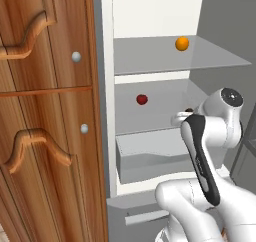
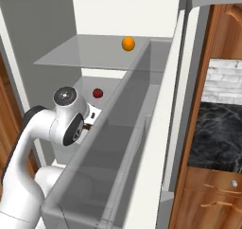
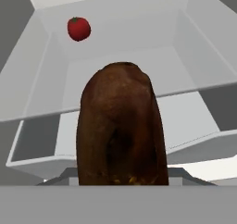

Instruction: Place the sweet potato in the correct fridge rack based on whether it is a fruit or vegetable. Finally, close the fridge door.

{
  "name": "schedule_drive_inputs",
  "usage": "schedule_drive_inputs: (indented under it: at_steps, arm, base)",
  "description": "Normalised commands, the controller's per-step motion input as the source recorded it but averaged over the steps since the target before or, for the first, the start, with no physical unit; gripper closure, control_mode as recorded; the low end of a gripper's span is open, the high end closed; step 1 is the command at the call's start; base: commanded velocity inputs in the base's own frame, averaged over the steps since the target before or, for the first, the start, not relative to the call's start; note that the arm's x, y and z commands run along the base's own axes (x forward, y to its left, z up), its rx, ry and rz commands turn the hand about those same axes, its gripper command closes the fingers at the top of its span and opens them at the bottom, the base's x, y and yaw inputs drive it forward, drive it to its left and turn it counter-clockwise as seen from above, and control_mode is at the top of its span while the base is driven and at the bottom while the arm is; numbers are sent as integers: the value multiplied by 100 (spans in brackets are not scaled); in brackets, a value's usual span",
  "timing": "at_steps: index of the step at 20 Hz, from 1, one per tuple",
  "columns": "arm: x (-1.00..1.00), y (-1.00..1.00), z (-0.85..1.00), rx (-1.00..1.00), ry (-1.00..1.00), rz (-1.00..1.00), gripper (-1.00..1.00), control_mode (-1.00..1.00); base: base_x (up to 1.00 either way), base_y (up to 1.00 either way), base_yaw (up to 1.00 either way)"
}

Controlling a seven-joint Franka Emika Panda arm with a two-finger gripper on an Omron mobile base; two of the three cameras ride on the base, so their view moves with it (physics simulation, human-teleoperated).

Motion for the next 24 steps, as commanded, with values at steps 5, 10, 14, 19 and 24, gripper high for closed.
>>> schedule_drive_inputs:
  at_steps: [5, 10, 14, 19, 24]
  arm:
    - [10, -5, 0, 0, 0, 0, 100, -100]
    - [25, -13, 0, 0, 0, 0, 100, -100]
    - [36, -7, 0, 0, 0, 0, 100, -100]
    - [42, -2, 0, 0, 0, 0, 100, -100]
    - [40, -1, -1, 0, 0, 0, 100, -100]
  base:
    - [0, 0, 0]
    - [0, 0, 0]
    - [0, 0, 0]
    - [0, 0, 0]
    - [0, 0, 0]
